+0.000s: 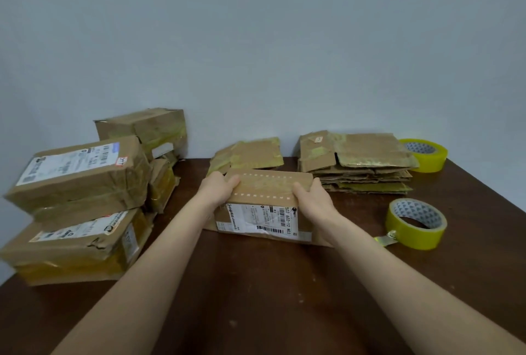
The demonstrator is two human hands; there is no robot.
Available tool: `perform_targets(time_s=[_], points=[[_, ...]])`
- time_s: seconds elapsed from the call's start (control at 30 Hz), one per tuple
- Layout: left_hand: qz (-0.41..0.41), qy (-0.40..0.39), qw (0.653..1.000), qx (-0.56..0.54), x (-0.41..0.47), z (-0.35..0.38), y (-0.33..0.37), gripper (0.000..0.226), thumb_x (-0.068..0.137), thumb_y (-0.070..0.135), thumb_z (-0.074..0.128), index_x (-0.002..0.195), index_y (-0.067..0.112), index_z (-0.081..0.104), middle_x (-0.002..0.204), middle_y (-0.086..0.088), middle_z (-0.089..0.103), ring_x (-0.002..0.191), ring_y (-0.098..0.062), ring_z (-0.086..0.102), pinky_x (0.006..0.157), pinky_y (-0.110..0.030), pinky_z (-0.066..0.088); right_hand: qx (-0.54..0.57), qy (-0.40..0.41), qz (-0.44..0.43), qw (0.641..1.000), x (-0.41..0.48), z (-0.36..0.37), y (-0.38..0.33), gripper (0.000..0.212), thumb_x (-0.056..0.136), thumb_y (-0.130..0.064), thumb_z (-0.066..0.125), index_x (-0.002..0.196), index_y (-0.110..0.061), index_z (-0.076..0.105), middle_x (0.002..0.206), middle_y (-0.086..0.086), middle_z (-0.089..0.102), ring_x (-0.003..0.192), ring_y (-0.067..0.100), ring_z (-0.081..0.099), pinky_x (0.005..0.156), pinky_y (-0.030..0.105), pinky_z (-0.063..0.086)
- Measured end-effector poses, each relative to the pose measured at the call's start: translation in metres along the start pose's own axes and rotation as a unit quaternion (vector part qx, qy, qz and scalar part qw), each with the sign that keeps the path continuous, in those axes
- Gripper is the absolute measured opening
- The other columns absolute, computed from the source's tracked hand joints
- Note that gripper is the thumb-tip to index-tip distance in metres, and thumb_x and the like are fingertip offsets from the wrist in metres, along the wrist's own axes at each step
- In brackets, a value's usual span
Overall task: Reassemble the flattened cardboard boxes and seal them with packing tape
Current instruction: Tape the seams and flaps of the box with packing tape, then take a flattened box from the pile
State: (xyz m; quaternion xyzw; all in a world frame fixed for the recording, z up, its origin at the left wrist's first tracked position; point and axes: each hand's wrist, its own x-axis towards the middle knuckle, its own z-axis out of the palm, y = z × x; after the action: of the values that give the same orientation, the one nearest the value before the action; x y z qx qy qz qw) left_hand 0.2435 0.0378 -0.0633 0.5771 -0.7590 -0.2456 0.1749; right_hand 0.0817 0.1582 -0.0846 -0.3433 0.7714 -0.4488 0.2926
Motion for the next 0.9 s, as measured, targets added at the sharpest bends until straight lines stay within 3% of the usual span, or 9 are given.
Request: perform_targets(time_s=[0.17, 0.27, 0.37, 0.47, 0.53, 0.63, 0.7, 0.77, 0.9], points=[[-0.019, -0.030, 0.982, -0.186, -0.011, 0.006, -0.009, 0.043, 0.091, 0.044, 0.057, 0.099, 0.002, 0.059, 0.106, -0.010, 0.064, 0.092, -0.023, 0.058, 0.078, -0.029, 0.044, 0.062, -0.082, 0.068, 0.992, -0.006, -0.009, 0.004, 0.070, 0.086, -0.066, 0.050, 0.126, -0.009, 0.056, 0.120, 0.005, 0.063, 0.105, 0.021, 0.056, 0.087, 0.034, 0.039], [-0.016, -0.031, 0.989, -0.142, -0.024, 0.005, -0.007, 0.045, 0.086, 0.052, 0.061, 0.103, 0.010, 0.057, 0.101, -0.004, 0.061, 0.099, -0.024, 0.059, 0.084, -0.031, 0.048, 0.038, -0.084, 0.053, 0.994, -0.010, -0.014, -0.002, 0.064, 0.082, -0.060, 0.062, 0.117, -0.007, 0.057, 0.108, 0.002, 0.063, 0.095, 0.019, 0.056, 0.080, 0.032, 0.039], [-0.019, 0.013, 0.999, -0.041, -0.033, 0.002, -0.011, 0.042, 0.098, 0.039, 0.041, 0.102, 0.002, 0.060, 0.110, -0.016, 0.064, 0.096, -0.030, 0.058, 0.077, -0.033, 0.044, -0.021, -0.118, 0.028, 0.992, -0.016, -0.027, -0.017, 0.053, 0.086, -0.047, 0.064, 0.122, -0.009, 0.056, 0.105, 0.005, 0.061, 0.088, 0.019, 0.057, 0.076, 0.032, 0.043], [0.035, 0.104, 0.991, 0.082, -0.039, 0.000, -0.010, 0.039, 0.098, 0.024, 0.030, 0.125, 0.005, 0.050, 0.129, -0.017, 0.054, 0.111, -0.030, 0.052, 0.083, -0.036, 0.042, -0.238, -0.058, -0.067, 0.967, -0.017, -0.025, -0.031, 0.067, 0.093, -0.049, 0.051, 0.145, -0.010, 0.032, 0.142, 0.012, 0.045, 0.122, 0.030, 0.049, 0.096, 0.039, 0.044], [0.129, 0.113, 0.979, 0.112, -0.038, 0.004, -0.003, 0.054, 0.094, 0.022, 0.031, 0.147, 0.016, 0.026, 0.150, -0.009, 0.035, 0.134, -0.028, 0.038, 0.101, -0.044, 0.040, -0.364, -0.031, -0.141, 0.920, -0.019, -0.011, -0.037, 0.070, 0.097, -0.049, 0.039, 0.154, -0.019, 0.013, 0.161, 0.010, 0.011, 0.146, 0.035, 0.013, 0.113, 0.051, 0.026], [0.105, 0.040, 0.988, 0.109, -0.033, 0.015, 0.003, 0.059, 0.098, 0.037, 0.031, 0.151, 0.017, 0.015, 0.154, -0.014, 0.026, 0.133, -0.036, 0.038, 0.104, -0.048, 0.037, -0.379, -0.057, -0.181, 0.906, -0.022, 0.005, -0.033, 0.058, 0.100, -0.046, 0.032, 0.150, -0.019, 0.027, 0.161, 0.011, 0.006, 0.148, 0.033, -0.001, 0.117, 0.051, 0.018], [0.034, 0.035, 0.998, 0.038, -0.031, 0.017, -0.009, 0.064, 0.098, 0.045, 0.036, 0.150, 0.011, 0.020, 0.150, -0.017, 0.035, 0.129, -0.036, 0.043, 0.103, -0.045, 0.039, -0.299, -0.033, -0.150, 0.942, -0.017, 0.002, -0.020, 0.065, 0.100, -0.045, 0.038, 0.153, -0.014, 0.018, 0.161, 0.013, -0.002, 0.148, 0.031, 0.002, 0.118, 0.047, 0.020], [-0.025, -0.006, 0.996, -0.090, -0.035, 0.012, -0.020, 0.066, 0.095, 0.048, 0.043, 0.142, 0.002, 0.036, 0.136, -0.016, 0.051, 0.121, -0.031, 0.052, 0.099, -0.039, 0.044, -0.166, -0.031, -0.075, 0.983, -0.013, -0.008, -0.006, 0.087, 0.091, -0.054, 0.052, 0.153, -0.010, 0.011, 0.159, 0.018, 0.009, 0.144, 0.036, 0.022, 0.114, 0.048, 0.028], [-0.063, -0.013, 0.979, -0.194, -0.060, 0.002, -0.026, 0.062, 0.089, 0.056, 0.049, 0.119, 0.003, 0.060, 0.110, -0.011, 0.067, 0.098, -0.025, 0.064, 0.088, -0.036, 0.051, -0.100, -0.013, -0.045, 0.994, -0.021, -0.020, 0.003, 0.094, 0.062, -0.080, 0.055, 0.127, -0.013, 0.054, 0.124, 0.008, 0.062, 0.110, 0.029, 0.058, 0.094, 0.045, 0.049]])
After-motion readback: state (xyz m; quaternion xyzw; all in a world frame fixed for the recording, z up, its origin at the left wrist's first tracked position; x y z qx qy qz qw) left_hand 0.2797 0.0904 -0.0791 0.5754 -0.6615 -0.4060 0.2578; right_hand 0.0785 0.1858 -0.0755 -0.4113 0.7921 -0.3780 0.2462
